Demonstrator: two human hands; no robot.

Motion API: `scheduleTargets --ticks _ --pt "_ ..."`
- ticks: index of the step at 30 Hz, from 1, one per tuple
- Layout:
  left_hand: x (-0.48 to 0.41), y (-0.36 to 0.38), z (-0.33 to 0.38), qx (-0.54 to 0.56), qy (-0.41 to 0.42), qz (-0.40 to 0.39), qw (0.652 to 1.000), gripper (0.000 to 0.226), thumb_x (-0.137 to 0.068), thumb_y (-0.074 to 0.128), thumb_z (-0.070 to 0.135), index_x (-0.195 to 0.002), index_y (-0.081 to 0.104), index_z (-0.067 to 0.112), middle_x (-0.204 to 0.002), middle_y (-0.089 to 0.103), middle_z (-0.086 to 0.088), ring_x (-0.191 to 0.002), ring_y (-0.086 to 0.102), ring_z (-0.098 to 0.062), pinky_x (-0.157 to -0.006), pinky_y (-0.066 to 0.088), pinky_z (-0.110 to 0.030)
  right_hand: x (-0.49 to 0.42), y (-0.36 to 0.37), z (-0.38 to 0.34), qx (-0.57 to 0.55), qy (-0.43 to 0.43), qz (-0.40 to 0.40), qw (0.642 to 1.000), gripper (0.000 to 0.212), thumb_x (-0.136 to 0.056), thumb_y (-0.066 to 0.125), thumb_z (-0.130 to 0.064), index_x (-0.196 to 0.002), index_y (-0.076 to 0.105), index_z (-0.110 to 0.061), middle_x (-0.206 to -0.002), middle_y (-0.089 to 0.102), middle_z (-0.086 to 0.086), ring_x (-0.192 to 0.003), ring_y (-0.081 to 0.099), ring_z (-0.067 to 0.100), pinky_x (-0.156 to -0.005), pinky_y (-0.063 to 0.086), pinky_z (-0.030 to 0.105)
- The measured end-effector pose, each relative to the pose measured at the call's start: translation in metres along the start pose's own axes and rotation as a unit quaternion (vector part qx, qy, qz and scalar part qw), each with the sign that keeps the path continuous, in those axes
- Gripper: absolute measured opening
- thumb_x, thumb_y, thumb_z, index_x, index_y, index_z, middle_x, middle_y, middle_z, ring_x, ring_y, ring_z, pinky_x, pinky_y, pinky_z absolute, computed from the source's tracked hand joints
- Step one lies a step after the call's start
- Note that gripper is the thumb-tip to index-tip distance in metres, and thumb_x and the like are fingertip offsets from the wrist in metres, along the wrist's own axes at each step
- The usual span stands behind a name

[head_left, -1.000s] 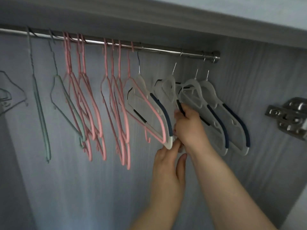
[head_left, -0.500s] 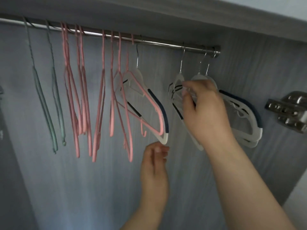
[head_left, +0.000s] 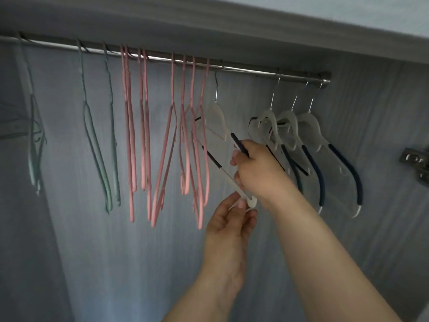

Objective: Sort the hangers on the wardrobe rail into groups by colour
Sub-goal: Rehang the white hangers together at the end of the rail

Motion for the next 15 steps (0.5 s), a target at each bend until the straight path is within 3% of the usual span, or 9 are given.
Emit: scheduleTargets --ticks 4,10,13,15 --pt "-0.005 0.0 0.001 0.012 -0.006 -0.016 1.0 0.026 -0.086 0.056 0.009 -0.111 0.06 0.008 -0.102 0.067 -0.01 -0.073 0.066 -0.007 -0.071 0.055 -0.014 -0.003 0.002 0.002 -0.045 0.0 0.036 0.998 0.033 -0.098 0.033 -0.017 -0.066 0.038 -0.02 -0.059 0.036 -0.001 -0.05 0.035 0.011 -0.047 0.025 0.022" --pt "-0.014 -0.002 0.004 0.025 -0.03 -0.064 0.997 0.035 -0.083 0.056 0.011 -0.119 0.057 0.011 -0.103 0.068 -0.006 -0.083 0.062 -0.012 -0.076 0.055 -0.018 -0.021 0.002 -0.002 -0.075 0.001 0.064 0.995 0.027 -0.096 0.033 -0.01 -0.071 0.043 -0.011 -0.062 0.037 -0.001 -0.053 0.035 0.012 -0.045 0.029 0.017" --pt "-0.017 -0.008 0.002 0.044 -0.075 -0.074 0.993 0.035 -0.086 0.052 0.01 -0.121 0.055 0.009 -0.105 0.069 -0.003 -0.086 0.063 -0.012 -0.077 0.054 -0.019 -0.028 0.007 0.007 -0.087 -0.007 0.084 0.993 0.02 -0.094 0.035 -0.002 -0.093 0.055 -0.004 -0.067 0.043 0.0 -0.062 0.043 0.014 -0.056 0.038 0.019" --pt "-0.018 -0.017 -0.001 0.031 -0.092 -0.073 0.993 0.034 -0.087 0.051 0.012 -0.121 0.055 0.01 -0.101 0.07 0.0 -0.086 0.064 -0.01 -0.076 0.054 -0.018 -0.025 0.01 0.016 -0.069 -0.031 0.098 0.992 0.019 -0.094 0.037 0.001 -0.095 0.052 -0.009 -0.07 0.044 -0.004 -0.066 0.045 0.011 -0.058 0.038 0.009"
Point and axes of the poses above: each hand's wrist, its own x-axis away from the middle knuckle, its own y-axis out of the palm, z = x × y, the point moved 5 cm from there along -x, towards the middle knuckle
